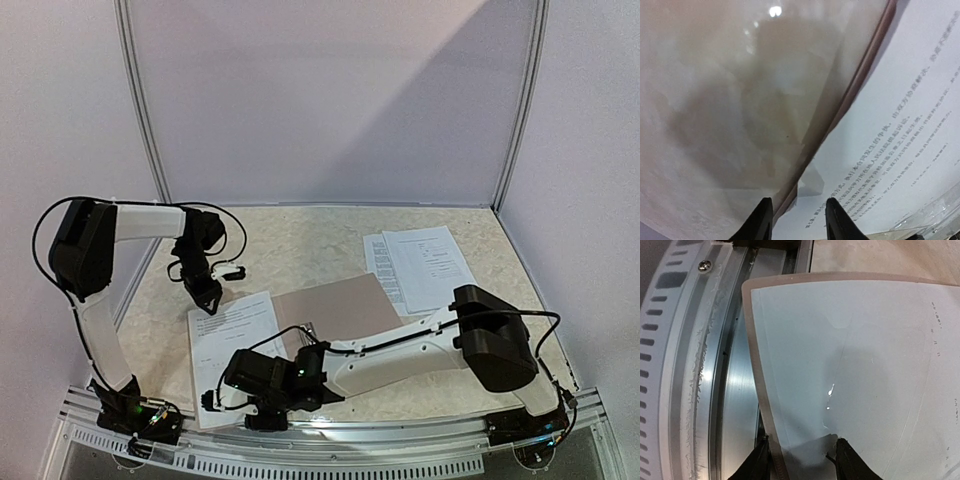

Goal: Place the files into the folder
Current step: Insert the folder to form pockets on the folder, then pick up the file from the center of the board.

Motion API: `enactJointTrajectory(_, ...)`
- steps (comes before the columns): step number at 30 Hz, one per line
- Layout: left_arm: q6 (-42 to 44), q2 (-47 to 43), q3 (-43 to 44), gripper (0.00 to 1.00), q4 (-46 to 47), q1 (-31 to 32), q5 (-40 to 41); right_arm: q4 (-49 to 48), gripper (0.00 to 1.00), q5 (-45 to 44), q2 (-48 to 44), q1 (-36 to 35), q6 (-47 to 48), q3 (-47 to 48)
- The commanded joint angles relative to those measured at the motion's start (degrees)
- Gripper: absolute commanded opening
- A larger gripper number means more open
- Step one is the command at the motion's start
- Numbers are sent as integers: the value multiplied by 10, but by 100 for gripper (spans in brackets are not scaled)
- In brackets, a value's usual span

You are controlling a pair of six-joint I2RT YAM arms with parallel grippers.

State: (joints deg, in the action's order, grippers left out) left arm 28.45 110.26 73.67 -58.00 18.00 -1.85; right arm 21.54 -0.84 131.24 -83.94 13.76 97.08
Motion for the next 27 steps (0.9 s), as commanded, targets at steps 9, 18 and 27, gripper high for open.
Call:
enactJointTrajectory(9,-6,-38,57,45,-23,5,7,-82,58,57,-113,39,-16,-18)
enactJointTrajectory(18,20,-111,34,56,-40,5,-6,-39,55,-6,-238,180,-268,-109)
enactJointTrajectory(27,41,-189,-13,77,-41,6,-20,161,82,-114,-347,495,-378,-208)
